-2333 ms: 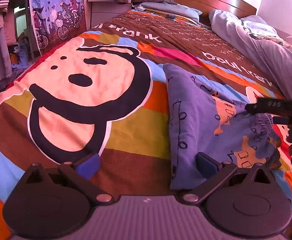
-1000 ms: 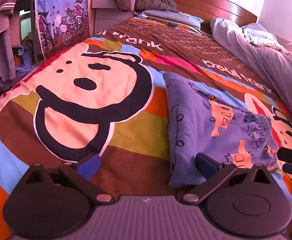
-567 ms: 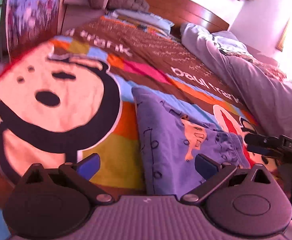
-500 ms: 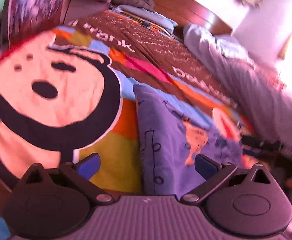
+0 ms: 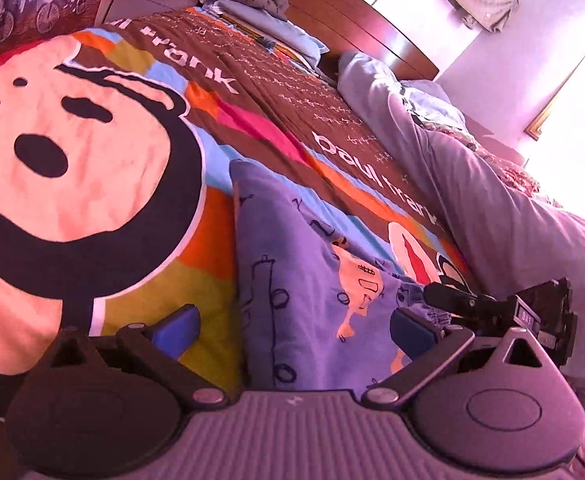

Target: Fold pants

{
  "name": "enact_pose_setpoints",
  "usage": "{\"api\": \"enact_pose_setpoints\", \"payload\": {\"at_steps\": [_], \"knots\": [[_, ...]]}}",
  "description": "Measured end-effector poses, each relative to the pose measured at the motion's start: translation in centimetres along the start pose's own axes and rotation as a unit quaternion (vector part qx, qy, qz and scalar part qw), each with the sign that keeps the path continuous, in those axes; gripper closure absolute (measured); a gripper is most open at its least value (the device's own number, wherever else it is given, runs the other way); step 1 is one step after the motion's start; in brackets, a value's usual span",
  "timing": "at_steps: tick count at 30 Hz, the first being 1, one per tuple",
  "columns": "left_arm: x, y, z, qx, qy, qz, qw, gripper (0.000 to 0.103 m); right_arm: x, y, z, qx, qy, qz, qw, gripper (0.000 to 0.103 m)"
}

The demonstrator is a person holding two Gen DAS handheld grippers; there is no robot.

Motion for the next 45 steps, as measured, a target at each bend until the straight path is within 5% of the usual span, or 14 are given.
{"api": "enact_pose_setpoints", "payload": {"at_steps": [3,10,15,19,26,39,45], "knots": [[0.0,0.0,0.0,0.000,-0.003,0.000,1.0000,0.001,-0.1,0.0,0.2,-0.005,0.008,-0.011,1.000,0.003],[-0.9,0.3,-0.1,0.005,-0.041,-0.028,0.9988,0.012,-0.4,0.5,0.4,-0.025,0.068,-0.017,0.997,0.038],[-1.0,0.4,0.1,0.010,-0.047,-0.032,0.9983,0.033,0.2,1.1,0.4,-0.033,0.092,-0.005,0.995,0.052],[-1.2,0.5,0.0,0.025,-0.049,-0.038,0.9978,0.060,1.1,1.2,0.0,-0.030,0.117,0.025,0.992,0.058],[-1.4,0.3,0.4,0.032,-0.054,-0.029,0.9976,0.076,3.8,1.3,-0.6,-0.030,0.159,0.086,0.983,0.078],[-2.9,0.2,5.4,0.021,-0.067,-0.001,0.9975,0.084,11.4,2.4,2.3,-0.083,0.172,0.147,0.971,0.083],[-2.9,-2.9,7.0,-0.005,-0.097,-0.034,0.9947,0.084,14.0,0.8,0.7,-0.085,0.155,0.169,0.970,0.083]]}}
Point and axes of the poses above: each gripper's, at about its wrist camera, not at the fingertips, and z roughly against the way its jaws point, x to its left, y to its underside, the point moved 2 cm from there along -z, roughly the way its jaws point, and after that the axes turned 2 degrees about -x, right-handed, at the moved point
